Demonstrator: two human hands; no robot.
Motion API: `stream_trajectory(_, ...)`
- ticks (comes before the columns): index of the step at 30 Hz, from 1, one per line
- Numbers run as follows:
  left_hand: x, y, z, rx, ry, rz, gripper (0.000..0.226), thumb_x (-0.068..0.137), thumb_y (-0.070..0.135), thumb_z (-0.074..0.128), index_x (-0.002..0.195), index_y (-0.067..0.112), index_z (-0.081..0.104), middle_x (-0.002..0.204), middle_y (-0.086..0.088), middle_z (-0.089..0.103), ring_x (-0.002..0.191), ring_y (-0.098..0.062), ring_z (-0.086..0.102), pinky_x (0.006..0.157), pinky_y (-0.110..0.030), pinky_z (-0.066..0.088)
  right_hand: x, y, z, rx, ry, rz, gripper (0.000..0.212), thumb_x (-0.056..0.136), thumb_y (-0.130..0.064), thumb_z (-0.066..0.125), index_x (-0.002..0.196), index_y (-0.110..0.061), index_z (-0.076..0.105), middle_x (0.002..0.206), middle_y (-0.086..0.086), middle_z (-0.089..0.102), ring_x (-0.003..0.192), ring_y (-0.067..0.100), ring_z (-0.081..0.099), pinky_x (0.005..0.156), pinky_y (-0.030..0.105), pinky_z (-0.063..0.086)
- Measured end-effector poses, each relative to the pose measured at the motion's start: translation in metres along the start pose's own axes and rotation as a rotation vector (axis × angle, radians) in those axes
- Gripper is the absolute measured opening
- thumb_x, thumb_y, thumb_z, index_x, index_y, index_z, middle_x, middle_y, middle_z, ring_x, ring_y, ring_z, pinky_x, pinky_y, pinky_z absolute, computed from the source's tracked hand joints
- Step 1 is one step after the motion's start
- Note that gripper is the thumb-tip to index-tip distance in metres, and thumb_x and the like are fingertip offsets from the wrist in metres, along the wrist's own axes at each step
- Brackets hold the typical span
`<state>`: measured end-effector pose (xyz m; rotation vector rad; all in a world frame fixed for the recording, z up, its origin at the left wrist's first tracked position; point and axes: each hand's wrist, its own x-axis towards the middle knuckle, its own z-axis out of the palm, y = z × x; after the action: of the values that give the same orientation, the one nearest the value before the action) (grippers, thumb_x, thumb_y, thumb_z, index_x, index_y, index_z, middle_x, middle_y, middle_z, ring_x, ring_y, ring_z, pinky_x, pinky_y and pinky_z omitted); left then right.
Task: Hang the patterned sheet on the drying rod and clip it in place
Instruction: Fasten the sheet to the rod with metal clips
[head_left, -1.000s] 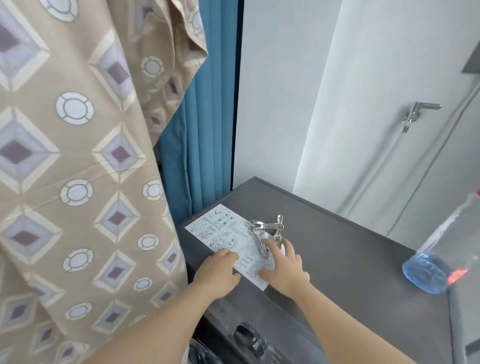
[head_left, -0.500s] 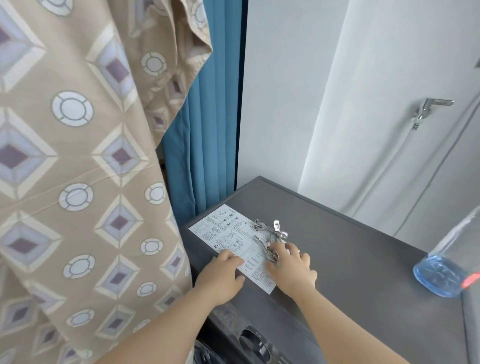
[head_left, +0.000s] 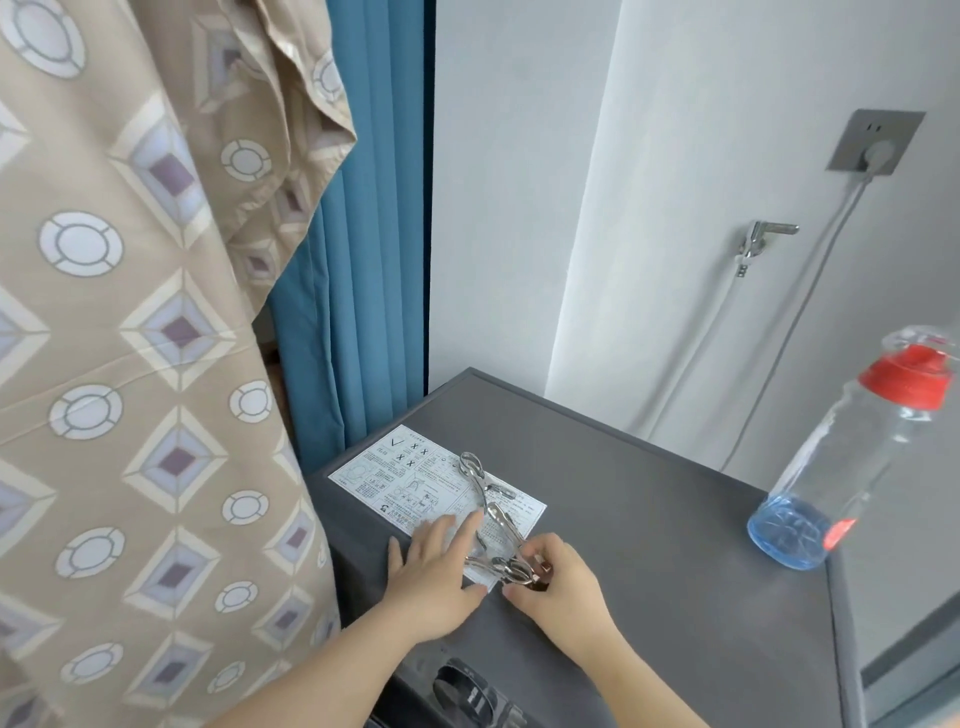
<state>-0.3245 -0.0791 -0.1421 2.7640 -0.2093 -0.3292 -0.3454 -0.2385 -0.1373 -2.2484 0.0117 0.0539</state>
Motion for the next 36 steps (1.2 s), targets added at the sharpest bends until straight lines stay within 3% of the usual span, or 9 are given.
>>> stream_trajectory(3, -0.002, 0.011, 0.005, -0.013, -0.026, 0.056, 0.06, 0.096, 0.037, 0.038, 0.146, 0.039, 0.006, 0.155, 0.012, 0.008, 0.145, -0.021, -0.008, 0.113, -0.054, -0.01, -0.001, -0.005, 0.001, 0.034, 0.007, 0.064, 0.033, 0.079, -0.03, 0.067, 0.102, -0.033, 0.044, 0.082, -0.012, 0.053, 0.083, 0.014, 0.052, 0.072, 0.022, 0.04)
stream_trajectory(5, -0.005, 0.01, 0.007, -0.029, 0.026, 0.062, 0.047, 0.098, 0.033, 0.037, 0.143, 0.034, 0.022, 0.153, 0.01, 0.016, 0.145, -0.02, -0.003, 0.114, -0.052, -0.009, -0.002, -0.007, 0.002, 0.101, 0.03, 0.113, 0.028, 0.086, -0.033, 0.06, 0.108, -0.026, 0.045, 0.072, -0.01, 0.05, 0.072, 0.01, 0.05, 0.064, 0.018, 0.039)
stream_trajectory(8, -0.01, 0.002, 0.007, -0.098, 0.142, 0.059, 0.034, 0.096, 0.029, 0.044, 0.13, 0.03, 0.04, 0.137, 0.007, 0.03, 0.133, -0.018, 0.027, 0.116, -0.041, 0.005, -0.005, -0.005, 0.002, 0.033, 0.07, 0.098, 0.01, 0.092, -0.029, 0.053, 0.094, -0.02, 0.049, 0.067, -0.008, 0.05, 0.064, 0.008, 0.046, 0.057, 0.013, 0.034)
stream_trajectory(11, -0.015, -0.001, 0.007, -0.211, 0.226, 0.073, 0.027, 0.092, 0.029, 0.052, 0.119, 0.028, 0.048, 0.126, 0.006, 0.03, 0.115, -0.014, 0.035, 0.099, -0.022, 0.031, -0.006, -0.002, 0.003, -0.03, 0.076, 0.064, 0.017, 0.093, -0.027, 0.052, 0.078, -0.021, 0.048, 0.069, -0.007, 0.05, 0.066, 0.01, 0.045, 0.058, 0.014, 0.034)
stream_trajectory(18, -0.022, -0.01, 0.001, -0.408, 0.315, 0.018, 0.019, 0.082, 0.016, 0.069, 0.088, 0.031, 0.059, 0.098, 0.006, 0.028, 0.088, -0.005, 0.045, 0.073, 0.001, 0.031, -0.003, -0.008, -0.008, 0.117, 0.062, 0.124, 0.015, 0.088, -0.021, 0.057, 0.074, -0.015, 0.059, 0.07, -0.005, 0.059, 0.065, 0.009, 0.048, 0.057, 0.014, 0.036)
stream_trajectory(24, -0.021, -0.007, -0.019, -0.501, 0.43, -0.187, 0.015, 0.075, 0.032, 0.075, 0.076, 0.038, 0.06, 0.099, 0.004, 0.032, 0.098, -0.014, 0.034, 0.082, -0.018, 0.029, -0.004, -0.02, -0.01, 0.572, 0.058, 0.253, 0.016, 0.084, -0.005, 0.065, 0.07, -0.013, 0.068, 0.06, -0.003, 0.061, 0.06, 0.01, 0.05, 0.06, 0.016, 0.039)
stream_trajectory(28, -0.017, -0.004, -0.034, -0.962, 0.457, -0.336, 0.016, 0.085, 0.03, 0.064, 0.073, 0.024, 0.054, 0.092, -0.002, 0.044, 0.082, -0.02, 0.049, 0.076, -0.031, 0.045, -0.001, -0.036, -0.009, 0.971, 0.0, 0.331, 0.012, 0.087, -0.001, 0.06, 0.078, -0.007, 0.065, 0.075, 0.007, 0.063, 0.065, 0.012, 0.052, 0.065, 0.02, 0.045)
stream_trajectory(31, -0.022, 0.007, -0.045, -1.303, 0.36, -0.331, 0.013, 0.094, 0.018, 0.049, 0.082, 0.014, 0.046, 0.075, -0.002, 0.051, 0.068, -0.013, 0.049, 0.065, -0.026, 0.044, 0.0, -0.054, -0.007, 1.153, -0.067, 0.35, 0.009, 0.086, 0.002, 0.06, 0.083, -0.006, 0.06, 0.079, 0.01, 0.064, 0.069, 0.015, 0.06, 0.062, 0.019, 0.056)
stream_trajectory(36, -0.037, 0.014, -0.059, -1.217, 0.369, -0.222, 0.016, 0.087, 0.03, 0.06, 0.09, 0.016, 0.054, 0.064, 0.006, 0.046, 0.058, -0.011, 0.041, 0.058, -0.026, 0.034, -0.004, -0.079, -0.006, 1.203, -0.161, 0.274, 0.01, 0.085, 0.004, 0.061, 0.082, -0.006, 0.058, 0.087, 0.014, 0.071, 0.07, 0.016, 0.069, 0.063, 0.02, 0.057)
